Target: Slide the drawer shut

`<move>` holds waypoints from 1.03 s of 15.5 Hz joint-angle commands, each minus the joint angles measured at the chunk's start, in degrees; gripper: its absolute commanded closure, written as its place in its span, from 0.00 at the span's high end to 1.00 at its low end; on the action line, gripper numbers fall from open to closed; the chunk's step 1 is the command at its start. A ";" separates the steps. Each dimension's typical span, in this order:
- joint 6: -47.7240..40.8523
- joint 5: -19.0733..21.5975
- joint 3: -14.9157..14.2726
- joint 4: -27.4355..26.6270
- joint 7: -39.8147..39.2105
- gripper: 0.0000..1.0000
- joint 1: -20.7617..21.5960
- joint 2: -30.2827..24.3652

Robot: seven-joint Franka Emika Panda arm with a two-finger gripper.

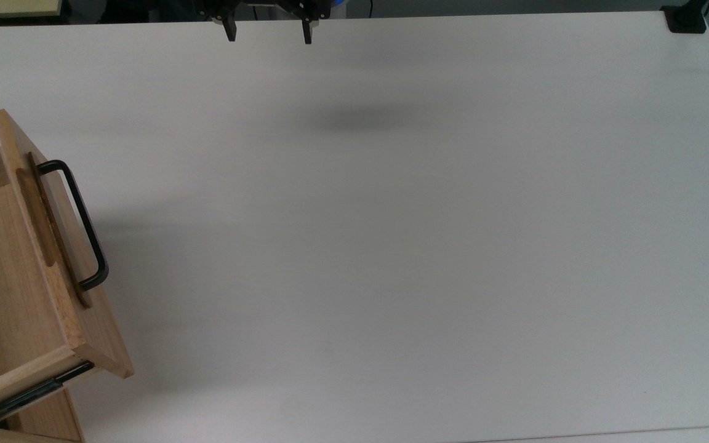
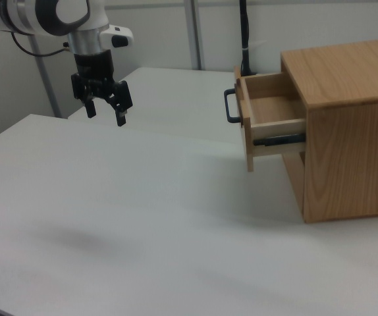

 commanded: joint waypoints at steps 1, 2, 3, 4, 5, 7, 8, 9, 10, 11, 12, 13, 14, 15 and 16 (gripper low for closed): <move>-1.24 0.59 -0.34 -0.30 2.25 1.00 -0.24 -0.61; -1.23 0.59 -0.34 -0.30 2.28 0.99 -0.24 -0.60; -1.23 0.59 -0.34 -0.30 2.28 0.97 -0.16 -0.60; -1.23 0.59 -0.34 -0.21 2.28 0.97 -0.24 -0.60; -1.14 0.59 -0.34 -0.30 2.28 0.96 -0.24 -0.60; -1.14 0.59 -0.34 -0.21 2.28 0.96 -0.24 -0.60; -1.14 0.59 -0.34 -0.21 2.28 0.96 -0.24 -0.60; -1.14 0.59 -0.34 -0.21 2.28 0.96 -0.24 -0.60; -1.14 0.68 -0.34 -0.21 2.28 0.96 -0.24 -0.60; -1.06 0.85 -0.34 -0.21 2.36 0.94 -0.24 -0.52; -1.06 0.94 -0.43 -0.13 2.80 0.91 -0.24 -0.43; -0.88 1.11 -0.43 -0.04 4.11 0.87 -0.24 -0.17; 0.69 1.20 -0.43 0.05 6.21 0.80 -0.24 0.01; 5.23 1.55 -0.52 0.05 13.28 0.67 -0.33 0.45; 8.14 1.73 -0.52 0.05 20.05 0.59 -0.42 1.32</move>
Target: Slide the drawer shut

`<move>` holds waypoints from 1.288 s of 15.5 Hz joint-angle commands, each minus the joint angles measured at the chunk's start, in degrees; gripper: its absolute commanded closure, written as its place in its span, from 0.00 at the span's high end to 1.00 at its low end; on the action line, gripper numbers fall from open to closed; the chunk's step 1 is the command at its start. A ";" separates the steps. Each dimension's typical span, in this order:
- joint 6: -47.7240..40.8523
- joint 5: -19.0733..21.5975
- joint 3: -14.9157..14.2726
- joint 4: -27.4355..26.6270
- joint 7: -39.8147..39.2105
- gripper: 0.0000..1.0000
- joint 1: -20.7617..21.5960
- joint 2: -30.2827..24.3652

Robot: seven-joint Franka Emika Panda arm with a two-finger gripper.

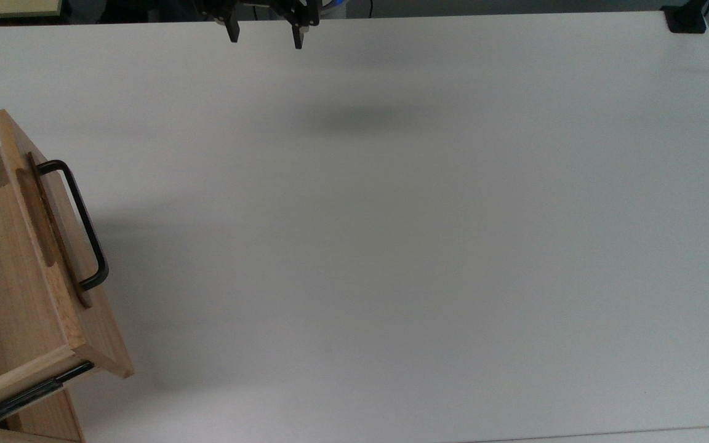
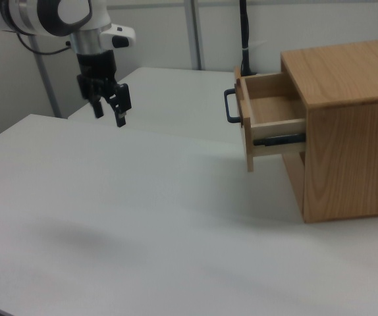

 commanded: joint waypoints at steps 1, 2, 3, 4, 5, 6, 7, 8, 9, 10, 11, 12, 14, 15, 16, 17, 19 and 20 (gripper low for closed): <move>8.93 1.46 -0.64 0.15 19.95 0.52 -0.32 2.13; 10.61 1.37 -0.82 0.67 25.41 0.47 -0.58 3.45; 11.23 1.37 -0.91 2.16 29.90 0.43 -0.76 4.42; 11.33 1.19 -0.99 3.48 32.73 0.37 -0.85 5.56; 11.33 1.11 -1.34 4.36 33.89 0.30 -0.76 6.27; 11.33 1.11 -1.69 5.07 34.07 0.24 -0.76 6.80; 11.50 1.11 -2.05 5.59 34.60 0.19 -0.76 7.32; 11.59 1.02 -2.40 6.73 35.04 0.14 -0.85 8.29; 12.03 0.93 -2.92 8.31 35.13 0.12 -0.85 9.51; 13.25 0.76 -3.54 9.37 35.04 0.12 -0.85 10.66; 15.00 0.32 -4.15 9.55 35.04 0.12 -0.85 11.54; 17.37 -0.73 -4.51 9.64 35.04 0.12 -0.85 12.59; 21.77 -2.93 -4.69 11.13 35.13 0.12 -1.28 16.01; 23.01 -3.46 -4.69 12.36 35.13 0.12 -2.16 17.94; 23.98 -3.73 -4.77 13.85 35.13 0.12 -2.69 19.70; 25.29 -3.82 -5.21 14.91 35.22 0.12 -3.13 20.94; 28.80 -3.82 -6.70 15.09 35.74 0.12 -3.22 21.48; 30.39 -3.82 -7.32 15.01 36.01 0.12 -3.31 21.65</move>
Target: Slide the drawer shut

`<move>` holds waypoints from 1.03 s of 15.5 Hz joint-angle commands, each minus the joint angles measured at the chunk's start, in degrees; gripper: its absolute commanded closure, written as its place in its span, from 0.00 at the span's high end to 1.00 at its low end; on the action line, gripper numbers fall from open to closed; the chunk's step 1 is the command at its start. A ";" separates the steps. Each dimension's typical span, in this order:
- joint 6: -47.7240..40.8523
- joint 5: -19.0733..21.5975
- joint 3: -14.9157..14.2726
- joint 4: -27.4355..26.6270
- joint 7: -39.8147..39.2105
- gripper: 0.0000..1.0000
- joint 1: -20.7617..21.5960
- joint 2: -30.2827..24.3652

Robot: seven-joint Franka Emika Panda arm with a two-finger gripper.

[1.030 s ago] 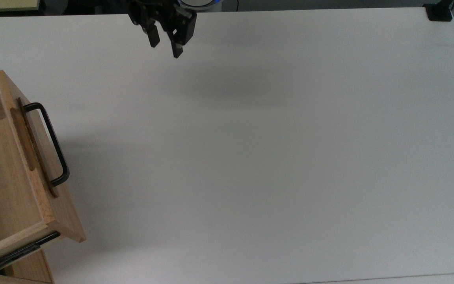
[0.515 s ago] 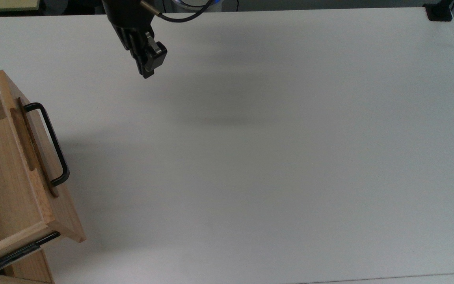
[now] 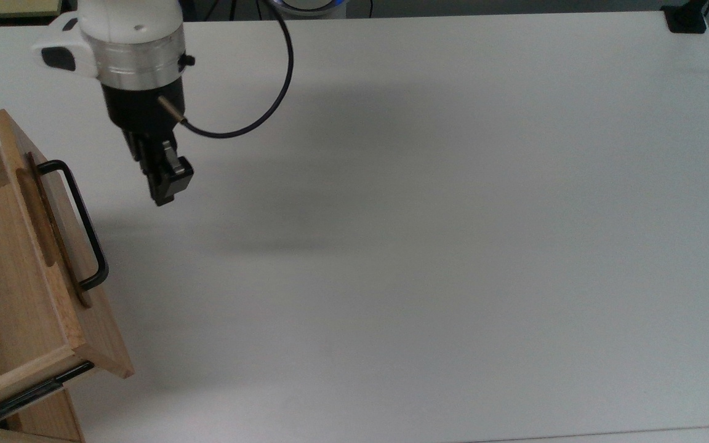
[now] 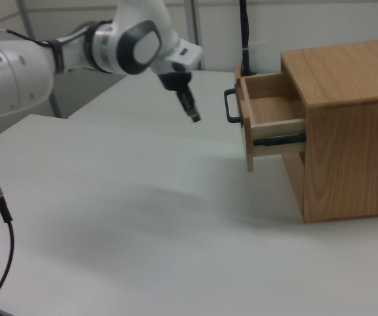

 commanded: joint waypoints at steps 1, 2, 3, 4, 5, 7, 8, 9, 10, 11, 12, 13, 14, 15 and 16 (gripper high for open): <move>4.40 -0.71 -2.59 2.92 1.78 0.12 -0.40 2.08; 5.81 -0.71 -3.29 2.92 2.05 0.12 -0.58 2.34; 7.56 -0.71 -4.08 2.92 2.57 0.12 -0.85 3.04; 9.32 -1.15 -4.87 3.10 3.53 0.12 -1.11 3.83; 11.08 -1.85 -5.31 3.10 4.50 0.12 -1.46 4.45; 14.68 -3.43 -6.02 3.10 6.35 0.13 -2.34 5.85; 16.44 -4.31 -6.28 3.27 7.31 0.13 -2.86 6.73; 18.37 -5.10 -6.72 3.28 8.80 0.13 -3.48 7.52; 20.48 -5.63 -7.51 3.28 10.21 0.13 -3.75 8.31; 22.67 -5.72 -8.38 3.36 11.35 0.13 -3.84 9.11; 24.52 -5.64 -9.61 3.36 12.15 0.13 -3.84 9.72; 26.11 -5.64 -10.49 3.36 12.94 0.14 -3.84 10.51; 27.51 -5.72 -11.11 3.80 13.91 0.14 -3.84 11.04; 28.49 -5.72 -11.81 4.41 14.96 0.14 -3.84 11.57; 29.45 -5.64 -12.52 4.59 15.84 0.14 -4.01 12.18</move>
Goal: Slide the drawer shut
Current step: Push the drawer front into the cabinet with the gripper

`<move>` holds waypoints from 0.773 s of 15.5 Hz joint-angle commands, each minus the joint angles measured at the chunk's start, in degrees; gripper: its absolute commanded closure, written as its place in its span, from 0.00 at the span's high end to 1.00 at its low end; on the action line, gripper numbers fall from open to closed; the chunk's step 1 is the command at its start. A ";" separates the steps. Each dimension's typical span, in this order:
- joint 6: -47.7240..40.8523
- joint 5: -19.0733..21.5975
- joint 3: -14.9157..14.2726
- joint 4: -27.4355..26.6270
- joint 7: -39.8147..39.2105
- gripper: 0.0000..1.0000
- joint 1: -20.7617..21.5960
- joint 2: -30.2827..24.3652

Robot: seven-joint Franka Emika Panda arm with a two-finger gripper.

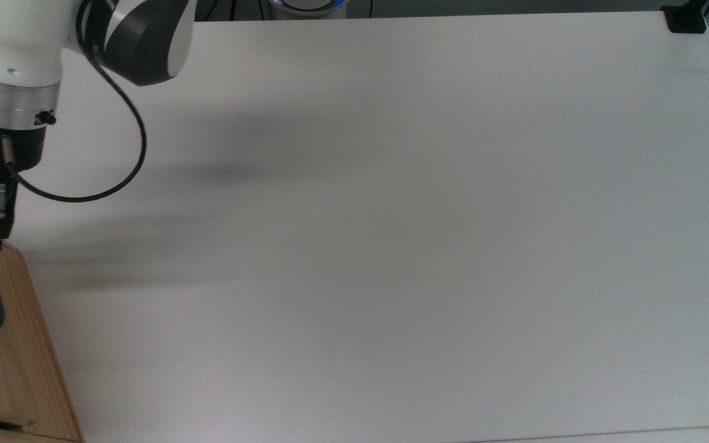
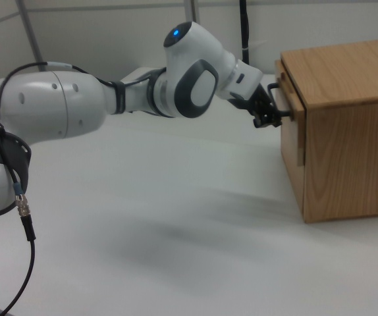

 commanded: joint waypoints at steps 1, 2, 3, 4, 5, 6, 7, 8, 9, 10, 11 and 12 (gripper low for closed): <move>4.47 -1.21 -3.05 2.65 4.87 0.14 -0.08 2.65; 5.96 -1.22 -3.40 2.65 5.40 0.14 -0.17 2.91; 6.67 -1.22 -4.01 2.56 5.58 0.14 -0.17 3.00; 6.77 -1.13 -4.28 2.56 5.41 0.14 -0.26 3.00; 6.68 -1.21 -4.28 2.39 4.89 0.15 -0.17 2.74; 6.51 -1.39 -3.93 2.04 4.01 0.15 0.26 2.13; 5.72 -1.74 -3.41 1.86 2.87 0.15 0.53 0.47; 4.15 -1.66 -3.14 0.82 1.29 0.15 1.23 -1.63; 1.43 -1.57 -1.84 -1.54 -1.07 0.15 1.76 -4.44; -1.29 -1.22 0.79 -3.39 -4.14 0.15 1.94 -7.25; -4.45 -0.95 3.25 -4.98 -7.13 0.17 1.94 -9.72; -8.40 -0.95 5.28 -6.65 -9.77 0.18 2.03 -12.09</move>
